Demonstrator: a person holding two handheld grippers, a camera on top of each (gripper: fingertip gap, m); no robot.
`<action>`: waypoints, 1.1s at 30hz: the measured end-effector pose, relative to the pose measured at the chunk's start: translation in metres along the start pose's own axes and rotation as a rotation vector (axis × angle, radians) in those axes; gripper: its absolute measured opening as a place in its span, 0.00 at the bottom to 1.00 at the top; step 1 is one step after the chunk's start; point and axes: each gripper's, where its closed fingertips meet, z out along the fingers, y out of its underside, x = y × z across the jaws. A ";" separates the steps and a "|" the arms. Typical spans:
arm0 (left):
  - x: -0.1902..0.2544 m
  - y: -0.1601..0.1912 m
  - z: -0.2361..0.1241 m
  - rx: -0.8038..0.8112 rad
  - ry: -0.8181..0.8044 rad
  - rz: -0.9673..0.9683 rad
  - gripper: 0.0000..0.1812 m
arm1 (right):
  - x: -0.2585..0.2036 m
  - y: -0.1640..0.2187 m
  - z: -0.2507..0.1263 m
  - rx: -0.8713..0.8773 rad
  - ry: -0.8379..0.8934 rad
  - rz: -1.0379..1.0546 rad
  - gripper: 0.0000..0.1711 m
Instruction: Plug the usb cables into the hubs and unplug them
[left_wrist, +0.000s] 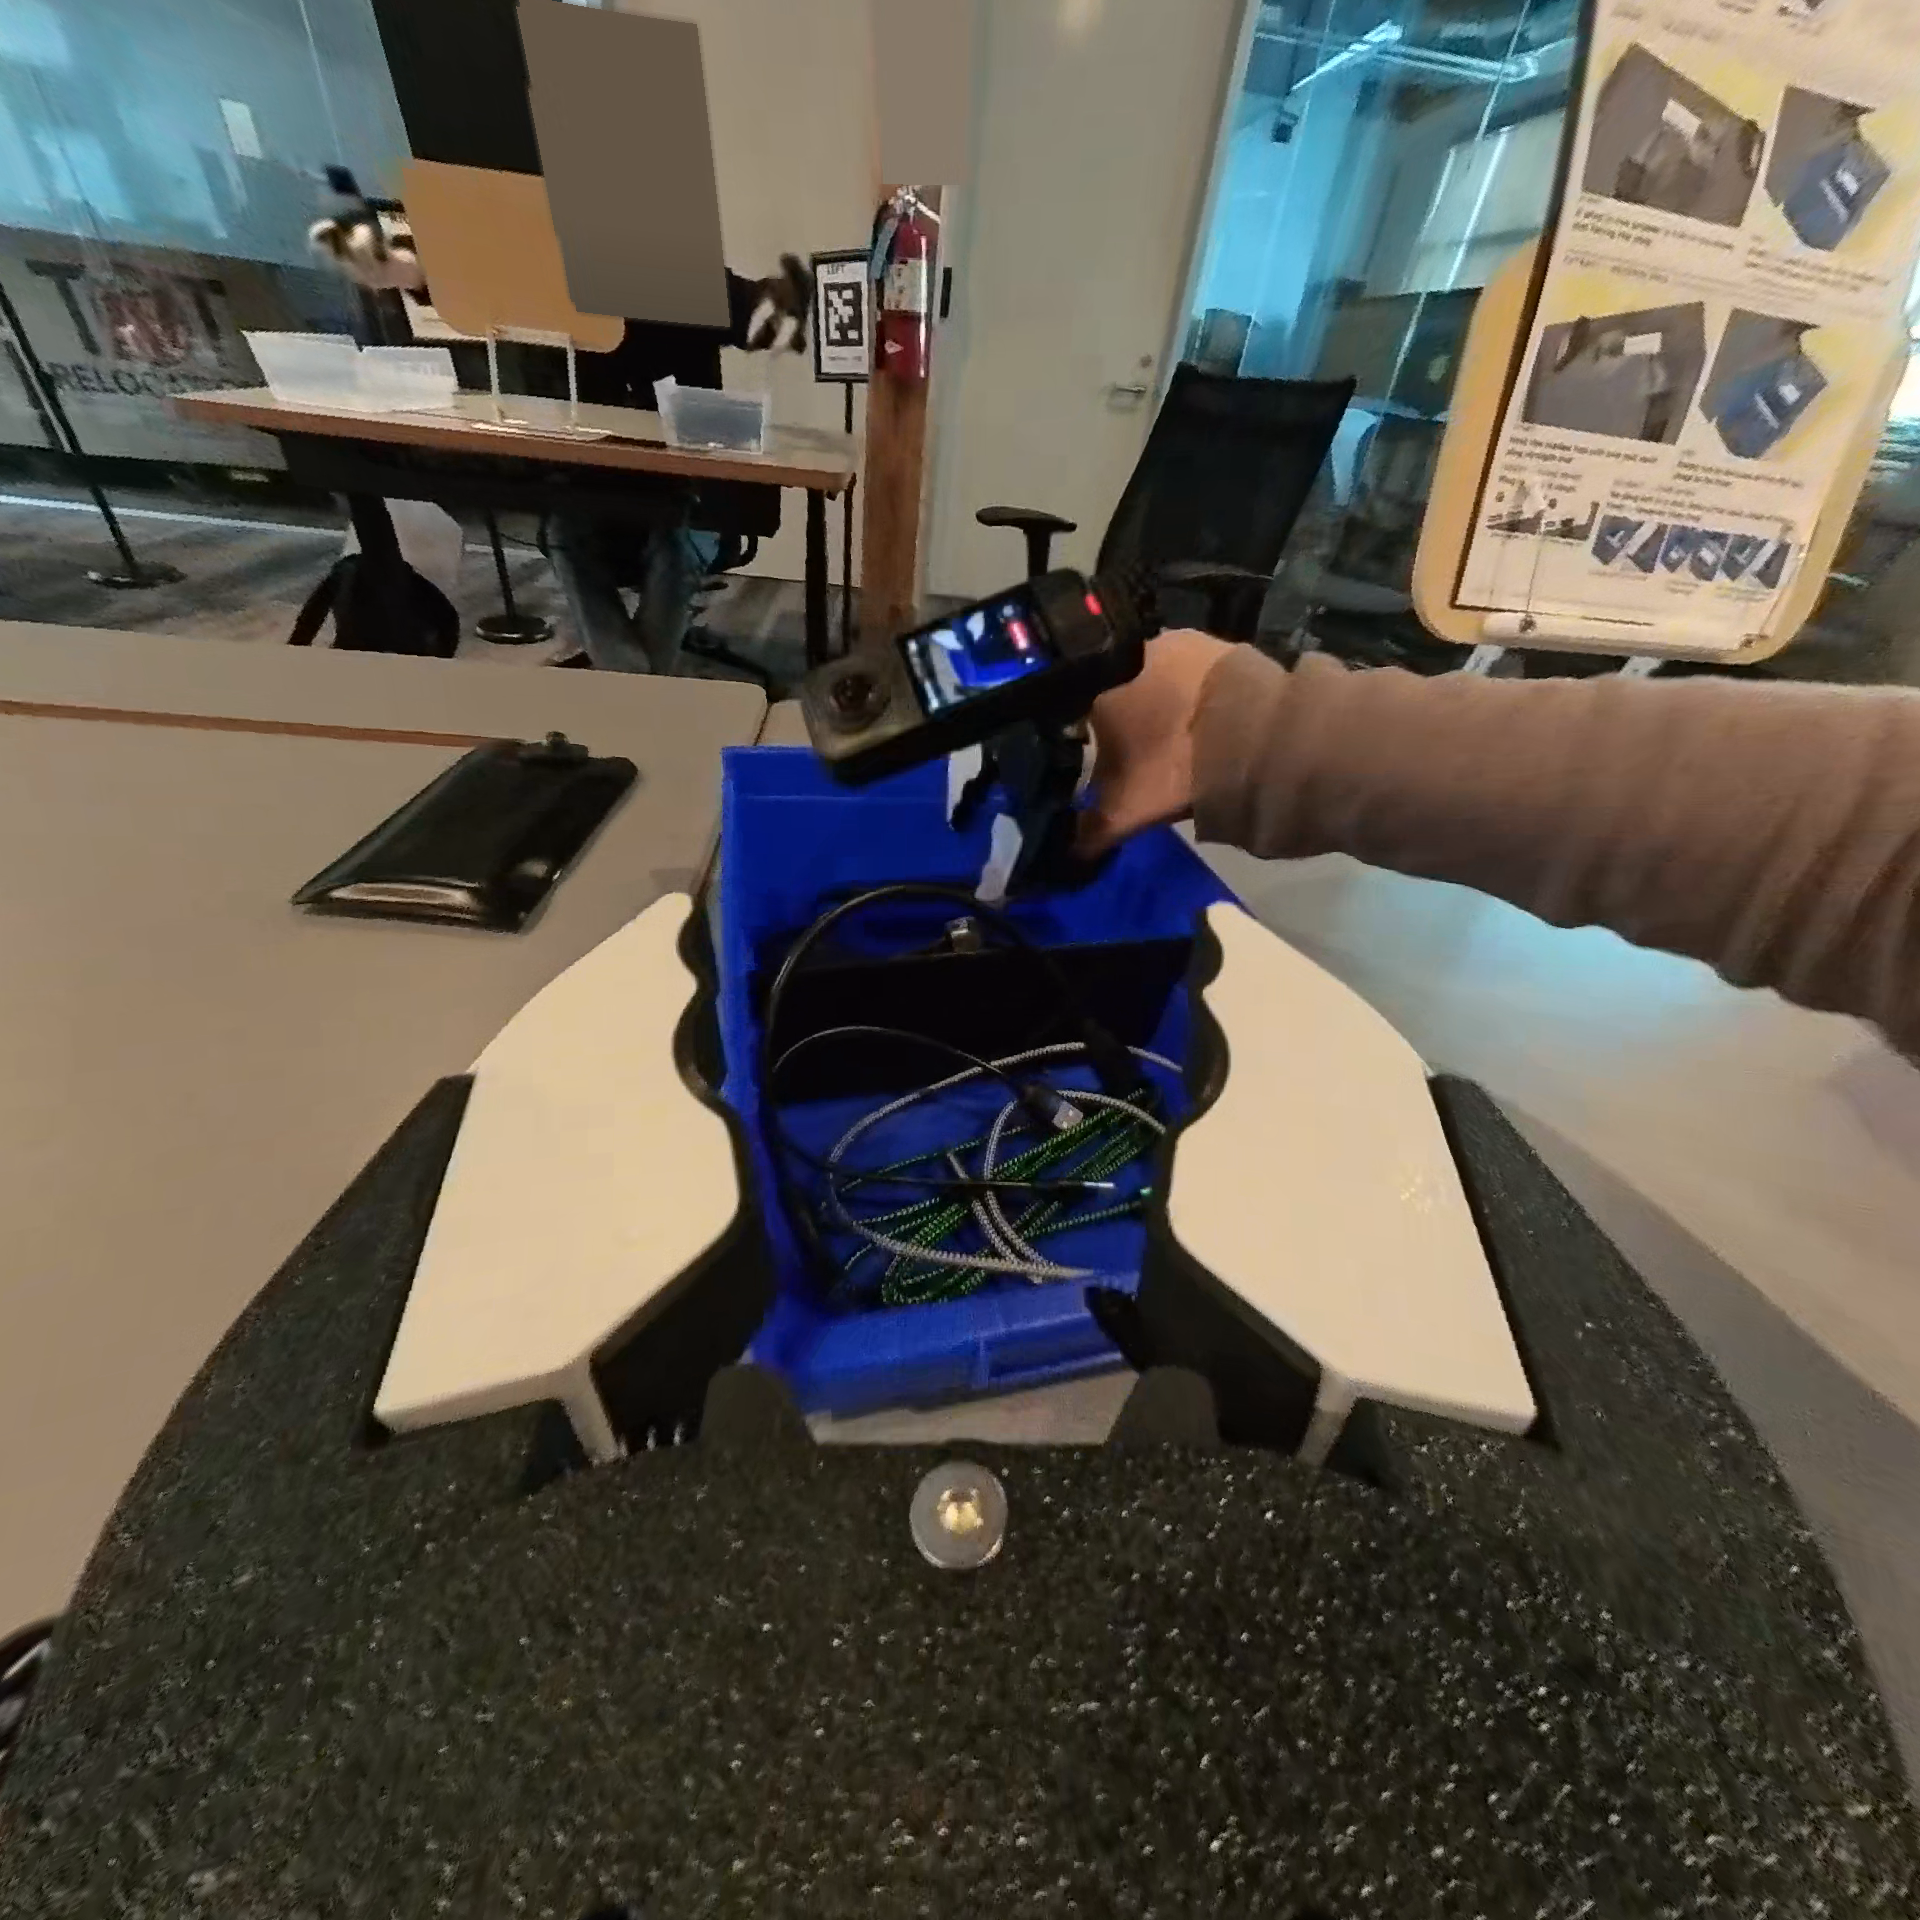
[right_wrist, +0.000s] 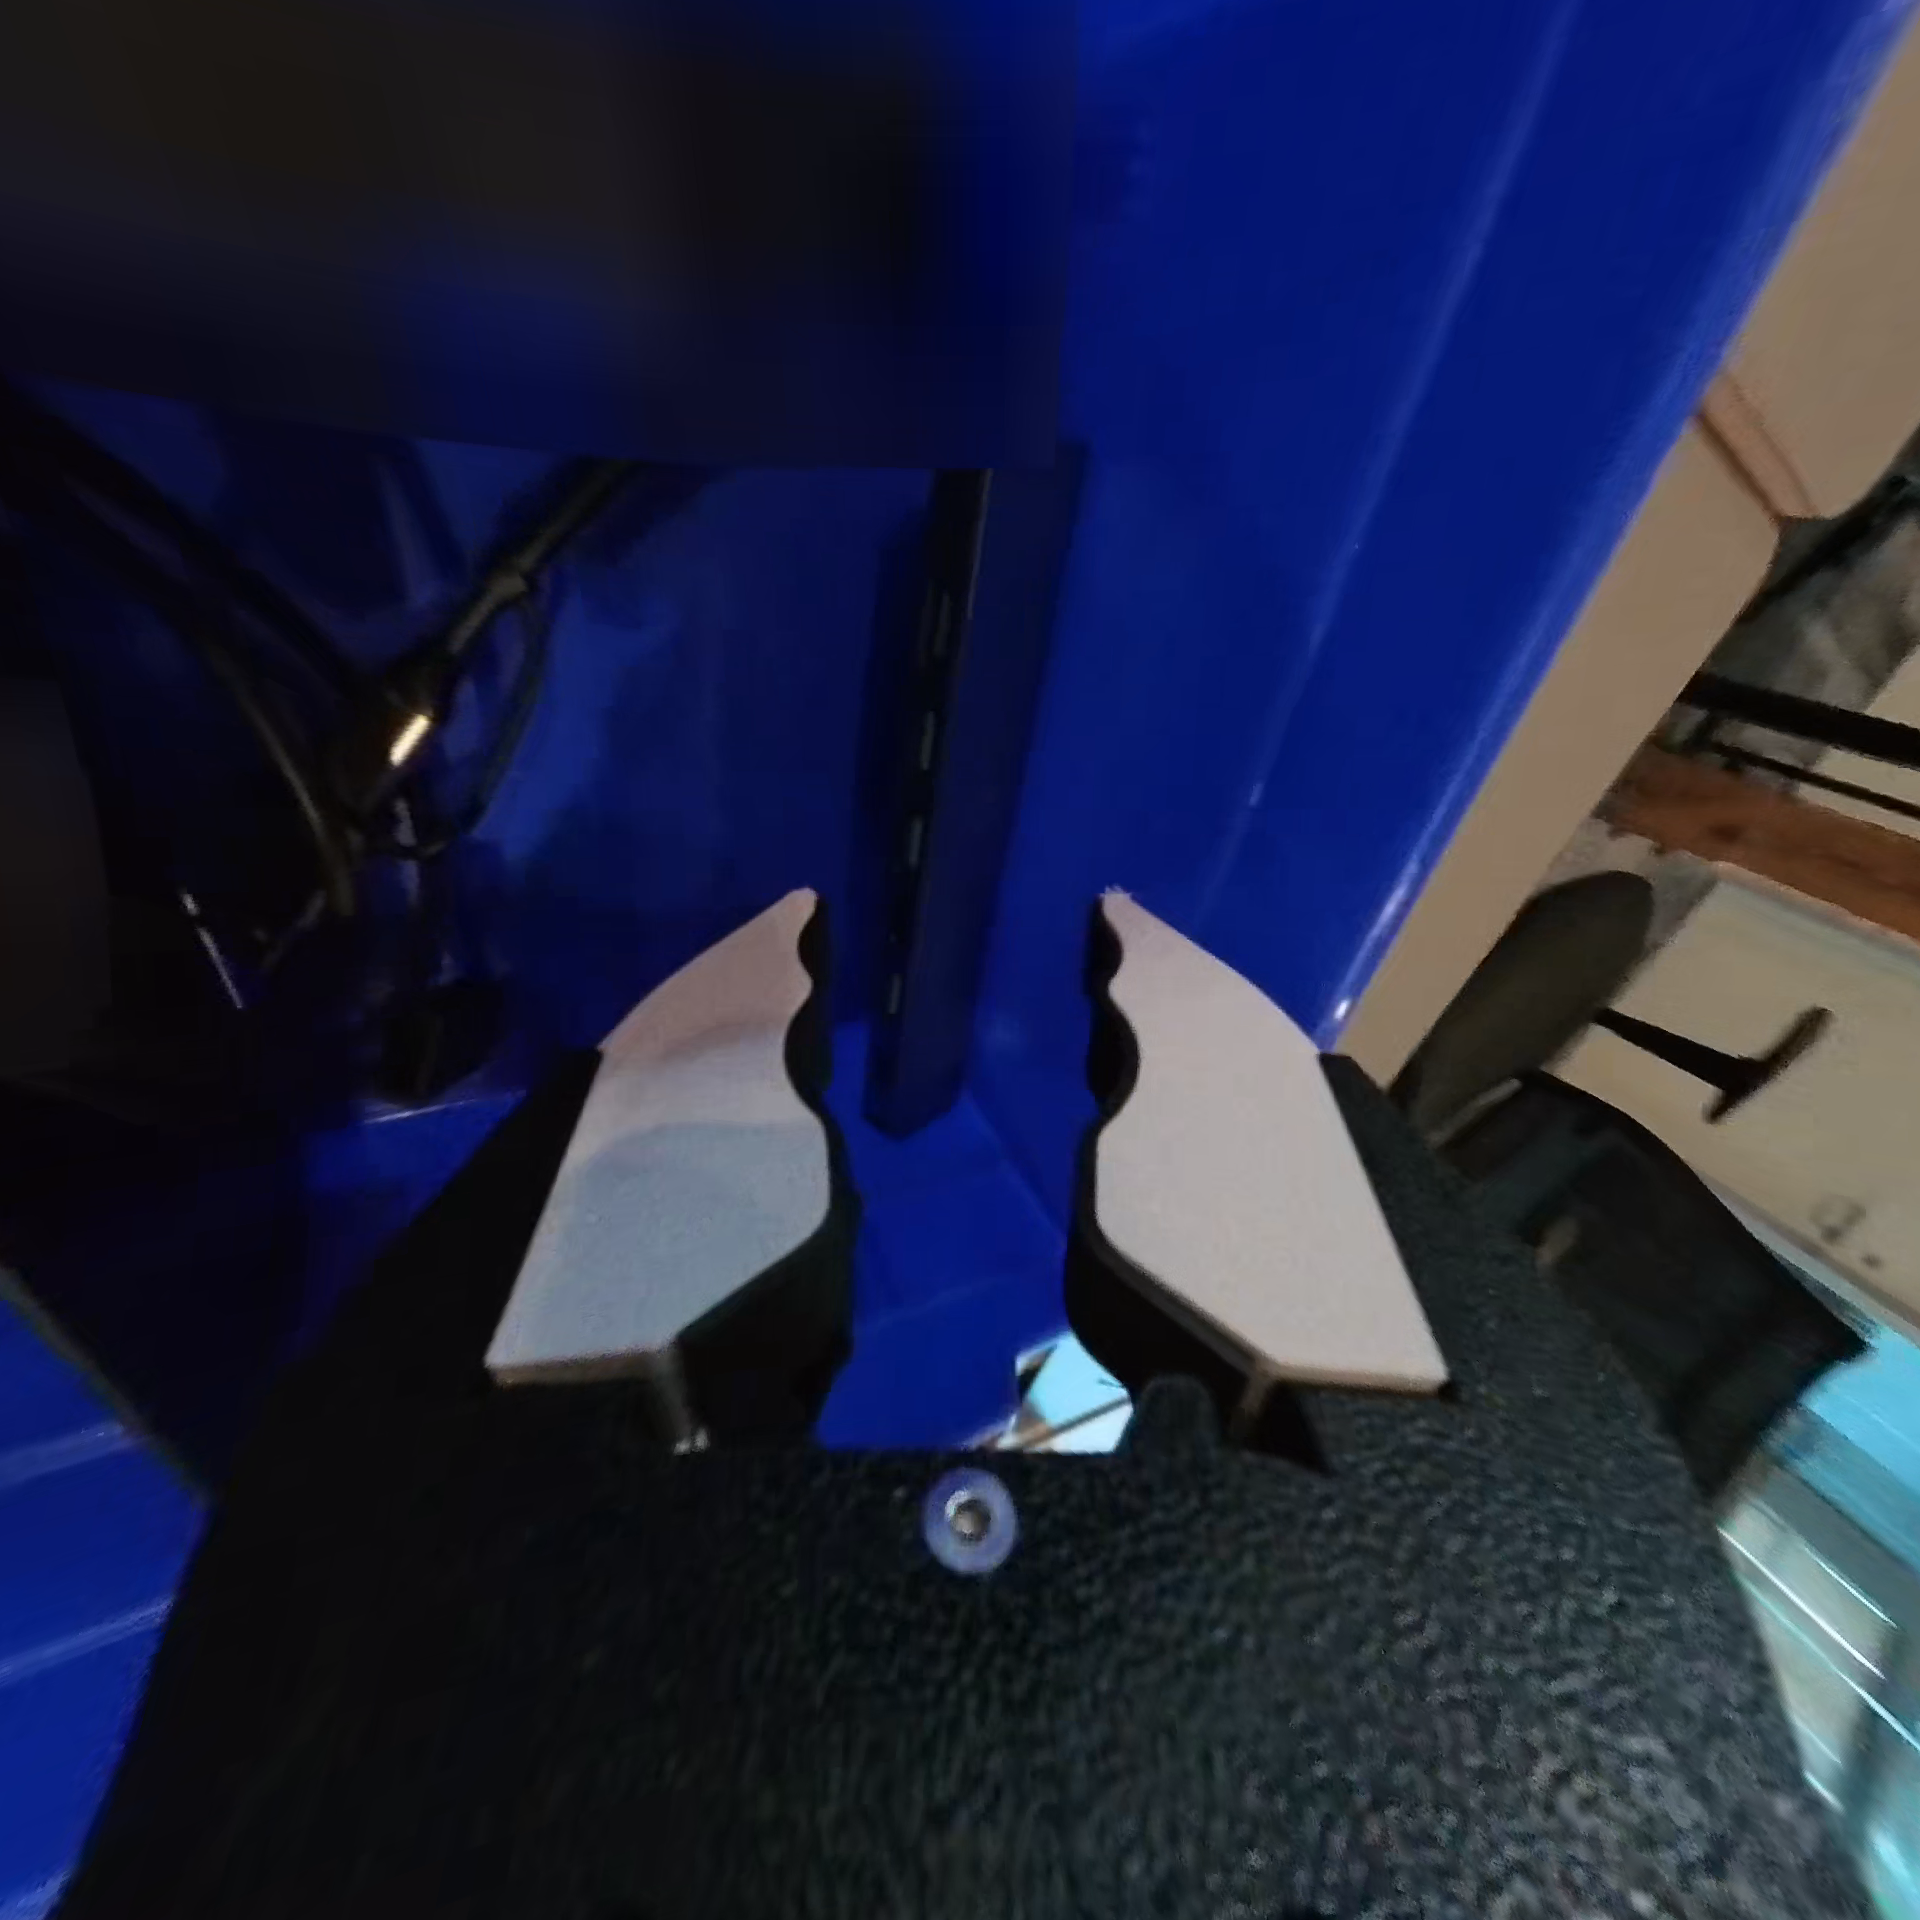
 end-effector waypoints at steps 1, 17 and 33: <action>0.000 0.001 -0.002 -0.004 -0.009 0.001 0.47 | -0.001 0.001 0.001 -0.023 0.025 -0.020 0.27; 0.008 0.009 0.005 -0.027 0.029 -0.013 0.49 | 0.010 0.009 -0.001 0.059 0.232 -0.023 0.06; 0.027 0.010 0.029 0.024 0.075 0.067 0.46 | 0.028 0.039 -0.173 0.849 0.781 0.121 0.06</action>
